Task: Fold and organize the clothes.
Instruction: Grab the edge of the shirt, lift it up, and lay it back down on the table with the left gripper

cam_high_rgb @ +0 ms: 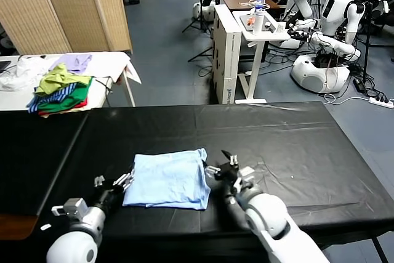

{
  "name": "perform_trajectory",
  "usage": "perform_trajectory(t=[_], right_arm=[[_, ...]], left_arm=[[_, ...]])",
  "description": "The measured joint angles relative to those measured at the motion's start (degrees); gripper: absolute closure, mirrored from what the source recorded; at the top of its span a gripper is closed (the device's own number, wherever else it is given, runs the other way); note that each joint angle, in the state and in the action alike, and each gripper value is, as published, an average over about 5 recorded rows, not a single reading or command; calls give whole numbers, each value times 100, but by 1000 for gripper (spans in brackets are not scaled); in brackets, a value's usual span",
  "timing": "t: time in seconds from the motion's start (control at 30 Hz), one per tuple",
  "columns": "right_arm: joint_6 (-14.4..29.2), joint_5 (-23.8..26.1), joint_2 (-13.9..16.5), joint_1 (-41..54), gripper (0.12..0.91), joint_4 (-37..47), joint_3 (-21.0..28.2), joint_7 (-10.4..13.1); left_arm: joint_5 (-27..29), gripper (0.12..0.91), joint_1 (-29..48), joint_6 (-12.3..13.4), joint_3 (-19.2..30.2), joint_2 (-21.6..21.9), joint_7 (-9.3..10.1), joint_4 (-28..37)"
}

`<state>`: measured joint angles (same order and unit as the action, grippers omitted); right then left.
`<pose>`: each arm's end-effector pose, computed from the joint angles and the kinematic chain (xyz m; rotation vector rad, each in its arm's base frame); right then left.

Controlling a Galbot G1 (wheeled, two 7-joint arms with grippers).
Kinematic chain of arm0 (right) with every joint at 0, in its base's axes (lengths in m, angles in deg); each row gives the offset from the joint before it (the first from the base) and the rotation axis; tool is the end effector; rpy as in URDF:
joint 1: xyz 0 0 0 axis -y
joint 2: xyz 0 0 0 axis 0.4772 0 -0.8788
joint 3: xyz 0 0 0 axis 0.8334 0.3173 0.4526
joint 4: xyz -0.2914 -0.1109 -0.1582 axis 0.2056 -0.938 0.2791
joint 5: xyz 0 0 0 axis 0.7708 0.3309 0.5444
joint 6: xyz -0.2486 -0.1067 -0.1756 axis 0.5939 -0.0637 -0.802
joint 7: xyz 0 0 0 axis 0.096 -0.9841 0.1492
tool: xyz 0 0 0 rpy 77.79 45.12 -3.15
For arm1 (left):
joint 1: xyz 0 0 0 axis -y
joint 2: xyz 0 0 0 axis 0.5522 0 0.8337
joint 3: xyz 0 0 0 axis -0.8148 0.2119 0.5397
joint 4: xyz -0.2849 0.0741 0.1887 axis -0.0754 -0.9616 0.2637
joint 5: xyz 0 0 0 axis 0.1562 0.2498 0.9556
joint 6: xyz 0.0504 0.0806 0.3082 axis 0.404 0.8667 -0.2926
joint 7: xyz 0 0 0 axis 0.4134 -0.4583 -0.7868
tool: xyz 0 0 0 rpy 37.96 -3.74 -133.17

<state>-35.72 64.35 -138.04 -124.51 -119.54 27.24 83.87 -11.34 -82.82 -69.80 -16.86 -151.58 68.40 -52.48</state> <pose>0.2540 -0.0012 -0.2706 0.5960 -2.7731 0.0331 0.1734 0.0895 -0.2971 -0.0708 -2.8428 0.3339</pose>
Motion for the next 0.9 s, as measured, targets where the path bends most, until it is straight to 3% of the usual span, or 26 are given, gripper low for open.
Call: perform_trajectory(t=[0.37,0.73,0.9], right_arm=[[27,-303,343,-741,118,-682,-903,-47],[25,-299,370,-919,118,-847,-1063,-49],[25,-292,361,-976,118,-881,-1092,-50]], left_arm=[[-249,123,20,117,43,-293,-263,317],[-474,124,27,134,61,-429,-365,516],[-841,174,35,83,23,-439,-352,555]])
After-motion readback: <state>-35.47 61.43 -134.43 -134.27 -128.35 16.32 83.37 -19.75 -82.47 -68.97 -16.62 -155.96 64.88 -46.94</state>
